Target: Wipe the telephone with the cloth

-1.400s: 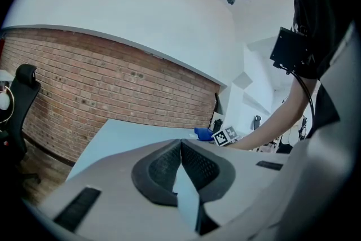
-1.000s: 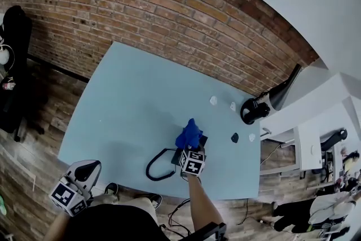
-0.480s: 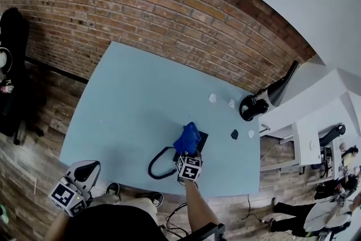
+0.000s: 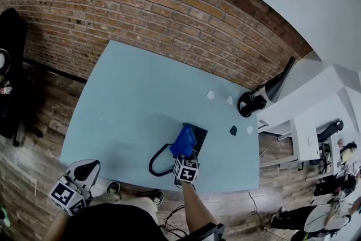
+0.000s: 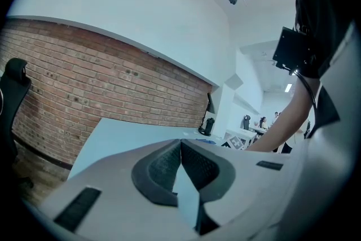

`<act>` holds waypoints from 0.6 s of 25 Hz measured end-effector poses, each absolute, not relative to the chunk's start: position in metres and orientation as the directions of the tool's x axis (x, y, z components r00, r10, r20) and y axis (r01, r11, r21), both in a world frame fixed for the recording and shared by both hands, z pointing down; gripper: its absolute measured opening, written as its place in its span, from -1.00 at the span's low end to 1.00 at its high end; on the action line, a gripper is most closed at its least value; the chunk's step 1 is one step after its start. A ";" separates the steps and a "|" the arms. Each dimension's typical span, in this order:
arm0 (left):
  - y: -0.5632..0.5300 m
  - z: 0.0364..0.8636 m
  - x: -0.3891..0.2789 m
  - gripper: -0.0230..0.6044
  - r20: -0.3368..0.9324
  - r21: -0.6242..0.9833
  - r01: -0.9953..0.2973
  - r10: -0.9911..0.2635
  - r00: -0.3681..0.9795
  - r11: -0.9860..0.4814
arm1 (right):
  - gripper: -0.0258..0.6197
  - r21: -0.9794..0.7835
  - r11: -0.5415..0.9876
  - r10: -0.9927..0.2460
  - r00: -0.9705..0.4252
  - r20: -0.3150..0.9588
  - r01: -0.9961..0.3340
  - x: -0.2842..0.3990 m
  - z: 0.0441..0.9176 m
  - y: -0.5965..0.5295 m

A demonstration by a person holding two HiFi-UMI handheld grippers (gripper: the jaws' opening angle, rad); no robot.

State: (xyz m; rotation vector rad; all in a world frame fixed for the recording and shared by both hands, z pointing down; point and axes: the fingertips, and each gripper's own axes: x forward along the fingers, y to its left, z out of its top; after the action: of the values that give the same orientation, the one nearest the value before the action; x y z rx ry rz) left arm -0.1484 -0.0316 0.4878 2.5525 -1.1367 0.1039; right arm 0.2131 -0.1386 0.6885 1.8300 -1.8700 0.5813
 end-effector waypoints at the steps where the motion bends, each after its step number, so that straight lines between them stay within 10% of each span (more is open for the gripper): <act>1: -0.031 0.488 -0.149 -0.89 0.203 0.279 -0.731 -0.706 0.679 -0.623 | -0.63 0.017 0.030 -0.804 -0.014 0.595 -0.999 0.211 0.691 -0.135; 15: -0.019 0.493 -0.143 -0.89 0.222 0.279 -0.694 -0.659 0.719 -0.664 | -0.63 -0.028 0.046 -0.750 -0.053 0.659 -0.999 0.191 0.717 -0.090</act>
State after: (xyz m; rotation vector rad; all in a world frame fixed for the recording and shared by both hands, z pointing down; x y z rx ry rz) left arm -0.1434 -0.0189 0.4928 2.5819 -1.0528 0.1445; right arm 0.1915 -0.0899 0.7168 1.7541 -1.8562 0.6893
